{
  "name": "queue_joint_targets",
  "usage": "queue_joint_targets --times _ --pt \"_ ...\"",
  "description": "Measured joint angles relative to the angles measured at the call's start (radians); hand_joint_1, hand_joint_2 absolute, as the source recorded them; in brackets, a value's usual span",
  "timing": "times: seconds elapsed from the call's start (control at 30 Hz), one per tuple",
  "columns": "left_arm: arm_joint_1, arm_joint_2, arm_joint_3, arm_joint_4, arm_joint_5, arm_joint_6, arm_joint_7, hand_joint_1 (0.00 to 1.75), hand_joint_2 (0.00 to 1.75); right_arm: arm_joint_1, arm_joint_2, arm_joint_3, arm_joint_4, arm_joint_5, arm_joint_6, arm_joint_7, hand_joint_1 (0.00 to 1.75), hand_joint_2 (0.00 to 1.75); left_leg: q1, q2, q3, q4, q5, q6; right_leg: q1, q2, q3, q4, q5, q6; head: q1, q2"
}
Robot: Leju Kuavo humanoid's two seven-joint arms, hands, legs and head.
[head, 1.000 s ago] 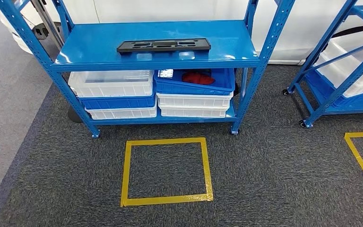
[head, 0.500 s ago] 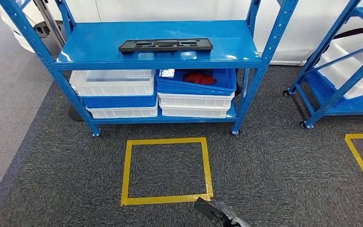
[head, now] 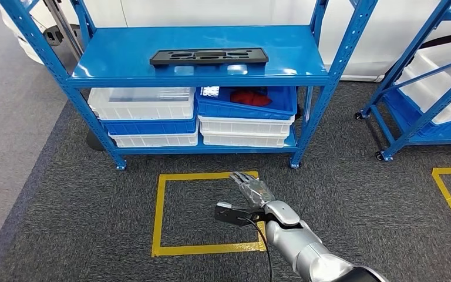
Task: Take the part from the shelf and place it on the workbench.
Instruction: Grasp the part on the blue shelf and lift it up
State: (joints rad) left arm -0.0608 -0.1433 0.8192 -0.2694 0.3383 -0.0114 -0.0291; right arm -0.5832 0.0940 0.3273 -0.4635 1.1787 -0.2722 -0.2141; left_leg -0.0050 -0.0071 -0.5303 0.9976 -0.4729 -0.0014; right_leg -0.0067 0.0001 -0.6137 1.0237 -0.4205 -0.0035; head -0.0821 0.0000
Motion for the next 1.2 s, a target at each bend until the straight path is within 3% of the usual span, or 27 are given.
queue_joint_targets --times 0.07,0.1,0.13,0.2,0.23,0.27,0.3,0.37,0.43,0.53,0.6,0.73,0.77,0.8,0.87,0.93,1.0,1.1,1.13,1.2 --pt "-0.004 -0.002 0.022 0.004 0.000 -0.003 -0.001 0.00 0.00 -0.037 -0.003 0.041 -0.015 0.025 -0.014 -0.012 0.00 0.00 0.002 0.002 0.001 0.011 -0.012 -0.012 -0.004 0.001 0.011 -0.008 -0.003 -0.011 0.000 0.000" --pt "-0.008 -0.004 0.033 0.007 0.000 -0.006 -0.001 0.00 0.00 -0.057 -0.004 0.059 -0.021 0.038 -0.022 -0.018 0.00 0.00 0.003 0.003 -0.013 0.042 -0.027 -0.018 -0.007 0.001 0.017 -0.012 -0.005 -0.017 0.000 0.000" --pt "-0.011 -0.005 0.044 0.010 0.000 -0.008 -0.001 0.00 0.00 -0.078 -0.004 0.078 -0.027 0.051 -0.029 -0.024 0.00 0.00 0.006 0.003 -0.041 0.095 -0.049 -0.023 -0.008 0.000 0.024 -0.014 -0.008 -0.021 0.000 0.000" --pt "-0.015 -0.008 0.068 0.017 0.000 -0.013 -0.001 0.00 0.00 -0.117 -0.006 0.117 -0.035 0.077 -0.045 -0.038 0.00 0.00 0.012 0.003 -0.127 0.238 -0.092 -0.032 -0.007 0.000 0.032 -0.015 -0.018 -0.025 0.000 0.000" --pt "-0.016 -0.009 0.080 0.021 0.000 -0.015 -0.001 0.00 0.00 -0.134 -0.008 0.138 -0.038 0.090 -0.052 -0.045 0.00 0.00 0.014 0.003 -0.162 0.287 -0.095 -0.035 -0.007 0.000 0.039 -0.015 -0.023 -0.025 0.000 0.000" --pt "-0.016 -0.011 0.092 0.024 0.000 -0.017 -0.001 0.00 0.00 -0.149 -0.009 0.159 -0.042 0.102 -0.060 -0.051 0.00 0.00 0.016 0.003 -0.181 0.299 -0.078 -0.037 -0.006 0.001 0.047 -0.015 -0.030 -0.024 0.000 0.000" --pt "-0.016 -0.012 0.103 0.028 0.000 -0.018 -0.001 0.00 0.00 -0.164 -0.011 0.179 -0.045 0.112 -0.066 -0.058 0.00 0.00 0.017 0.003 -0.181 0.271 -0.040 -0.037 -0.007 0.001 0.057 -0.015 -0.037 -0.022 0.000 0.000" --pt "-0.018 -0.014 0.125 0.033 0.000 -0.023 -0.002 0.00 0.00 -0.200 -0.013 0.218 -0.050 0.131 -0.082 -0.073 0.00 0.00 0.018 0.005 -0.141 0.140 0.055 -0.033 -0.006 0.002 0.076 -0.015 -0.052 -0.016 0.000 0.000" --pt "-0.024 -0.016 0.148 0.038 0.000 -0.029 -0.004 0.00 0.00 -0.244 -0.013 0.257 -0.053 0.147 -0.099 -0.089 0.00 0.00 0.013 0.007 -0.104 0.039 0.093 -0.020 -0.004 0.003 0.081 -0.014 -0.063 -0.007 0.000 0.000" --pt "-0.034 -0.019 0.178 0.043 0.000 -0.036 -0.009 0.00 0.00 -0.300 -0.015 0.316 -0.054 0.160 -0.121 -0.115 0.00 0.00 0.011 0.006 -0.091 0.010 0.075 0.002 -0.001 0.003 0.078 -0.002 -0.064 0.011 0.000 0.000" --pt "-0.039 -0.022 0.197 0.047 0.000 -0.039 -0.015 0.00 0.00 -0.337 -0.015 0.357 -0.055 0.163 -0.137 -0.130 0.00 0.00 0.012 0.005 -0.077 0.004 0.067 0.015 -0.004 0.002 0.058 0.044 -0.075 0.019 0.000 0.000" --pt "-0.053 -0.026 0.221 0.052 0.000 -0.045 -0.023 0.00 0.00 -0.382 -0.015 0.416 -0.055 0.159 -0.160 -0.149 0.00 0.00 0.008 0.003 -0.053 0.002 0.045 0.030 -0.006 0.002 -0.088 0.253 -0.142 0.028 0.000 0.000" --pt "-0.053 -0.027 0.225 0.053 0.000 -0.045 -0.023 0.00 0.00 -0.382 -0.015 0.424 -0.055 0.157 -0.161 -0.151 0.00 0.00 0.007 0.002 -0.044 0.003 0.038 0.031 -0.006 0.002 -0.113 0.270 -0.133 0.028 0.000 0.000" --pt "-0.052 -0.027 0.229 0.054 0.000 -0.046 -0.024 0.00 0.00 -0.382 -0.016 0.430 -0.054 0.156 -0.162 -0.151 0.00 0.00 0.006 0.000 -0.032 0.003 0.029 0.030 -0.005 0.002 -0.122 0.252 -0.104 0.024 0.000 0.000" --pt "-0.051 -0.027 0.233 0.056 0.000 -0.047 -0.024 0.00 0.00 -0.386 -0.017 0.438 -0.053 0.153 -0.164 -0.152 0.00 0.00 0.004 -0.001 -0.008 0.003 0.010 0.028 -0.002 0.002 -0.099 0.134 -0.004 0.011 0.000 0.000" --pt "-0.053 -0.030 0.235 0.059 0.000 -0.048 -0.024 0.00 0.00 -0.392 -0.019 0.443 -0.052 0.151 -0.166 -0.152 0.00 0.00 0.001 -0.001 0.007 0.005 -0.008 0.020 0.006 0.001 -0.070 0.029 0.051 0.000 0.000 0.000" --pt "-0.055 -0.032 0.238 0.061 0.000 -0.050 -0.024 0.00 0.00 -0.395 -0.021 0.450 -0.051 0.148 -0.170 -0.152 0.00 0.00 -0.001 -0.001 0.015 0.012 -0.016 0.008 0.010 0.003 -0.058 -0.002 0.046 -0.008 0.001 0.000" --pt "-0.057 -0.032 0.239 0.061 0.000 -0.053 -0.021 0.00 0.00 -0.398 -0.023 0.455 -0.050 0.134 -0.174 -0.152 0.00 0.00 0.000 0.000 0.012 0.051 -0.027 -0.006 0.004 0.006 -0.029 -0.014 0.034 -0.021 0.001 0.000" --pt "-0.058 -0.032 0.239 0.062 0.000 -0.053 -0.020 0.00 0.00 -0.400 -0.023 0.456 -0.050 0.129 -0.176 -0.153 0.00 0.00 0.002 0.001 -0.008 0.090 -0.038 -0.010 0.002 0.006 -0.017 -0.016 0.029 -0.025 0.001 0.000" --pt "-0.060 -0.032 0.240 0.063 0.000 -0.053 -0.018 0.00 0.00 -0.402 -0.023 0.460 -0.049 0.119 -0.179 -0.153 0.00 0.00 0.008 0.001 -0.082 0.203 -0.076 -0.020 0.002 0.006 -0.001 -0.018 0.014 -0.028 0.000 0.000"
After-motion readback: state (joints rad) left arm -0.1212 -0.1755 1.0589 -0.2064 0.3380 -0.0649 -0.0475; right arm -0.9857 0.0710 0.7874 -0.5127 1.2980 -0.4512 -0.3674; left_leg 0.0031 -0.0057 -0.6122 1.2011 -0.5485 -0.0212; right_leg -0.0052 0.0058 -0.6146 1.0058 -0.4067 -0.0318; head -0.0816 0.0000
